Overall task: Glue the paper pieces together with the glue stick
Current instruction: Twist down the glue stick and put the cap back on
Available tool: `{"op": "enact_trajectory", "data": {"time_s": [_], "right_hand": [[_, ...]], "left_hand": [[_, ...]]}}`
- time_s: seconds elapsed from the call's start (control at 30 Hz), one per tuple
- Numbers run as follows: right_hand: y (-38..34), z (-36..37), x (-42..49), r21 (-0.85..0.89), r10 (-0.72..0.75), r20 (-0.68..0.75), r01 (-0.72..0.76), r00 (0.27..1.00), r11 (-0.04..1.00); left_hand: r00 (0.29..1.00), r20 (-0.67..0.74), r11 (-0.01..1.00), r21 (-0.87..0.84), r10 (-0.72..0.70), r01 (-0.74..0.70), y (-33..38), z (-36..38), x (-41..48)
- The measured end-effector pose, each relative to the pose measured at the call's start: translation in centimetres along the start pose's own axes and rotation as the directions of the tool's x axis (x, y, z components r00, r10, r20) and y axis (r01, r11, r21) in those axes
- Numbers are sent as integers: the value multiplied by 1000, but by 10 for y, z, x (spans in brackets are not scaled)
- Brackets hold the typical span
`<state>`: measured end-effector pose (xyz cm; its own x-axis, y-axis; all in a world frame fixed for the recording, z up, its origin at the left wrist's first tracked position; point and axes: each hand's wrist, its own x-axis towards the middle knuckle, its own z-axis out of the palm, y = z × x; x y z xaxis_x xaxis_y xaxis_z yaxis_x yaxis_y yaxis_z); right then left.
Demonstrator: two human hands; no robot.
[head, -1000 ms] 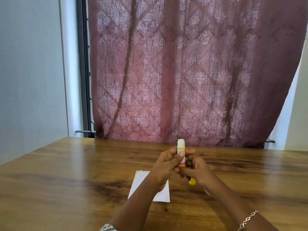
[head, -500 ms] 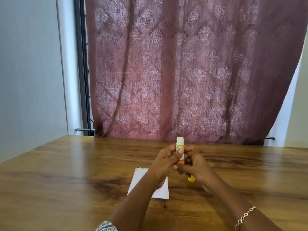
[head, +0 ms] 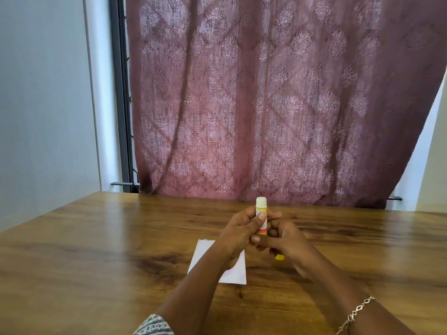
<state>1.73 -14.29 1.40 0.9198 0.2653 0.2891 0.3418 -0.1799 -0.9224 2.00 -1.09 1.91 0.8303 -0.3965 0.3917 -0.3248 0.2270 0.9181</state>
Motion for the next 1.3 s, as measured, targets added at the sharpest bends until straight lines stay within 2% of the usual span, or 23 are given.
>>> {"op": "enact_trajectory", "data": {"time_s": [0.1,0.23,0.33,0.53,0.77,0.93,1.2,1.3], "right_hand": [[-1,-3,-2,62,27,96,-33,995,998],[-3,-1,0,4,-39,5,39,999,999],[-3,2,0,-22,-39,-24,39,999,999],[-3,-4,-3,26,-2,100,0,995,1000],[-1,0,0,-22,-27,-2,27,1000,999],[-3,-6,-4,45,7,123,-13,992,999],[-1,-1,-1,-42,-4,1,4,1000,999],[-2,-3,-2,7,14,66,-15,998,1000]], "left_hand": [[1000,8,999,29,-22,22,1,-1,-2],[1000,23,1000,-4,17,-17,3,2,-2],[999,29,999,-28,25,-24,3,2,-2],[1000,21,1000,11,-4,4,4,-2,-4],[1000,14,999,-44,11,-10,4,-1,-2],[999,-8,999,-21,32,-32,2,-3,-3],[1000,10,1000,-18,16,-16,3,-2,-3],[1000,-17,1000,-23,-4,3,1,-4,-2]]}}
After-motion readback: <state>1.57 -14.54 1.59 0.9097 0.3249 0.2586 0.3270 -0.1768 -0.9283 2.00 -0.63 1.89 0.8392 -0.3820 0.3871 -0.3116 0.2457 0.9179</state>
